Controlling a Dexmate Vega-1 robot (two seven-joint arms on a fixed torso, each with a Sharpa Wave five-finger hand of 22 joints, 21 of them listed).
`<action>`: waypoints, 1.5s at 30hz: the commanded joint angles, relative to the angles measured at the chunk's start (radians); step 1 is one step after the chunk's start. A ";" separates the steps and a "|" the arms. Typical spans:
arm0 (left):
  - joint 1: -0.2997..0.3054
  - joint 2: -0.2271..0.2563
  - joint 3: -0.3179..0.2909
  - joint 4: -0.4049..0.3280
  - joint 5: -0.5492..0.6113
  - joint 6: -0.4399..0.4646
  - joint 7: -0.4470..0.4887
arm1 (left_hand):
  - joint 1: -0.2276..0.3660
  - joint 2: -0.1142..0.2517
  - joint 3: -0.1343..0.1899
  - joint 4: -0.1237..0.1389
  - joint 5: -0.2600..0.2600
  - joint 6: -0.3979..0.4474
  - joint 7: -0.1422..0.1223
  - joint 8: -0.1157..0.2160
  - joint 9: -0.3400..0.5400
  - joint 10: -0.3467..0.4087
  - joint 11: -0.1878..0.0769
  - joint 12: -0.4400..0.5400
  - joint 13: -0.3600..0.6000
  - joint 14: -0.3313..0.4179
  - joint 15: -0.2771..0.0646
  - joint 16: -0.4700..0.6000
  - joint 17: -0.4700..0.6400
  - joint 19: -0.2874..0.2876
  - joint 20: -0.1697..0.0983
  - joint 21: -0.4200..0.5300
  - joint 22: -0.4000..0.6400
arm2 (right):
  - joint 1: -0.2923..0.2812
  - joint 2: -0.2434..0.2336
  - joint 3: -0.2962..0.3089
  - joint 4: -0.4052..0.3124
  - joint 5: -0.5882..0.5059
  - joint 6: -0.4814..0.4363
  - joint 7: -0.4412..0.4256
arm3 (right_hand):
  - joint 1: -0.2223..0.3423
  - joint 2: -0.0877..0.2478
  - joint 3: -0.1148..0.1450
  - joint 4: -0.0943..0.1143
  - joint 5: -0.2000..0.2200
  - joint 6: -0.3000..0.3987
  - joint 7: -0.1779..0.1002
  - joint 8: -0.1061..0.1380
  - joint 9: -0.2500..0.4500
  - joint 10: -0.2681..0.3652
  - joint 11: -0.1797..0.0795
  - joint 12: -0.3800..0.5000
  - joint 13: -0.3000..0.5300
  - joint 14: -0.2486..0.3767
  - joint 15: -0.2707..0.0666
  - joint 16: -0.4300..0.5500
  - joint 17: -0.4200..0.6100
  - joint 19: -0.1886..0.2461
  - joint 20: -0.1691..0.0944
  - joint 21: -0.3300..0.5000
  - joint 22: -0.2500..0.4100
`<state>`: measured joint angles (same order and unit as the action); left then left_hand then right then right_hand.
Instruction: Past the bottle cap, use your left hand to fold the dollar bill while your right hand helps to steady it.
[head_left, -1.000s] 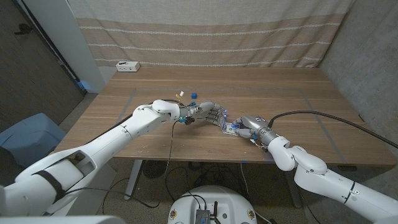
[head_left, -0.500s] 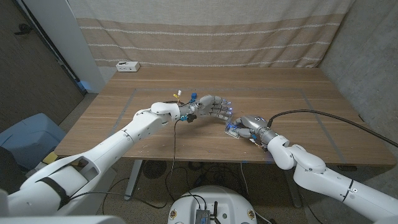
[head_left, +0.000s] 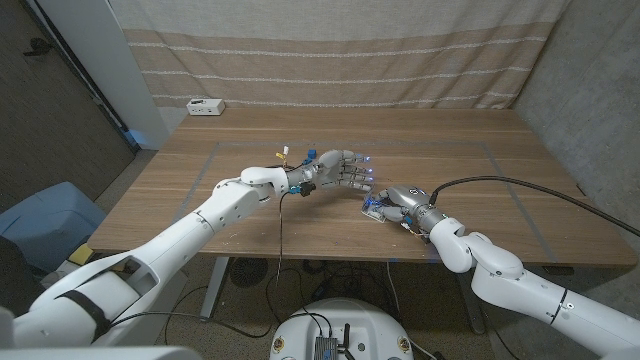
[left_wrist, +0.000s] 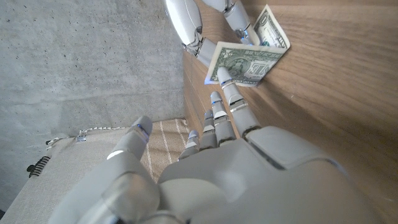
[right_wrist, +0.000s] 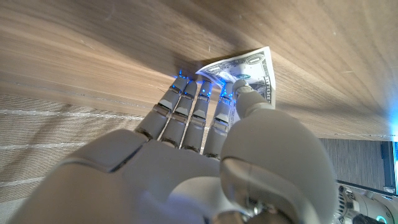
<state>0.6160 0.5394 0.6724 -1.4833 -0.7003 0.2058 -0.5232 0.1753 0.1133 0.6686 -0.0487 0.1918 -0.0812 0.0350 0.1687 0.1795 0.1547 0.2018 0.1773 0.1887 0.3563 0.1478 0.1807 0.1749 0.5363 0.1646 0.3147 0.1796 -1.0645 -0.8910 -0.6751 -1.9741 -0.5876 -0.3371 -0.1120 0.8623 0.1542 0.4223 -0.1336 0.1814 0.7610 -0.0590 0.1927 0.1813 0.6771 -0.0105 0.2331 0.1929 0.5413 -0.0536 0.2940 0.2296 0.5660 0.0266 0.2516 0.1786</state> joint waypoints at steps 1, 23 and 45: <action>-0.037 -0.019 0.043 0.033 0.017 0.046 -0.028 | -0.023 -0.001 -0.008 0.011 -0.011 -0.040 0.042 0.003 0.001 0.001 0.017 0.011 0.003 -0.023 -0.010 -0.004 0.004 -0.015 -0.007 -0.014 0.002 | -0.012 -0.002 0.009 -0.006 0.018 0.001 -0.019 | 0.003 0.006 -0.007 0.000 0.001 -0.004 0.002 0.000 0.003 -0.001 0.003 -0.004 0.001 0.006 -0.058 -0.003 0.004 0.010 0.000 0.002 0.006; -0.086 -0.010 0.125 -0.010 0.143 0.108 0.005 | -0.055 0.007 0.003 0.039 -0.012 0.129 0.162 0.009 -0.001 0.004 0.000 0.006 -0.001 -0.099 -0.002 -0.009 0.001 -0.069 -0.011 -0.088 0.001 | -0.027 -0.012 0.050 -0.011 0.083 0.022 -0.051 | -0.004 -0.001 -0.013 0.003 0.000 -0.053 0.010 -0.016 0.003 -0.039 0.020 -0.024 0.001 -0.009 -0.044 -0.015 0.004 0.010 0.002 0.000 0.006; -0.091 -0.006 0.155 -0.047 0.219 0.115 0.043 | -0.073 -0.003 -0.005 0.046 -0.015 -0.016 0.116 0.002 -0.002 -0.099 -0.004 0.004 -0.002 -0.193 0.000 -0.007 0.001 -0.164 -0.015 -0.122 0.002 | -0.140 -0.061 0.202 -0.092 0.196 -0.040 -0.192 | -0.051 0.026 0.004 0.039 0.002 -0.118 0.031 -0.013 0.004 -0.079 0.063 -0.034 0.004 0.004 0.002 -0.035 0.001 0.033 0.026 0.004 0.007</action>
<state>0.5270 0.5357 0.8206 -1.5253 -0.5038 0.3191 -0.4907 0.1100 0.1108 0.6600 -0.0079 0.1771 -0.0876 0.1176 0.1649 0.1768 0.0635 0.1964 0.1773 0.1860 0.1653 0.1497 0.1724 0.1711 0.3776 0.1471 0.1957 0.1821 -1.1396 -0.9341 -0.5500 -2.0201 -0.4113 -0.3299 -0.2003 0.8222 0.1757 0.4200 -0.1000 0.1814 0.6321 -0.0201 0.1741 0.1795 0.5944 0.0535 0.1996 0.1932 0.5375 -0.0499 0.2622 0.2276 0.6017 0.0521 0.2584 0.1859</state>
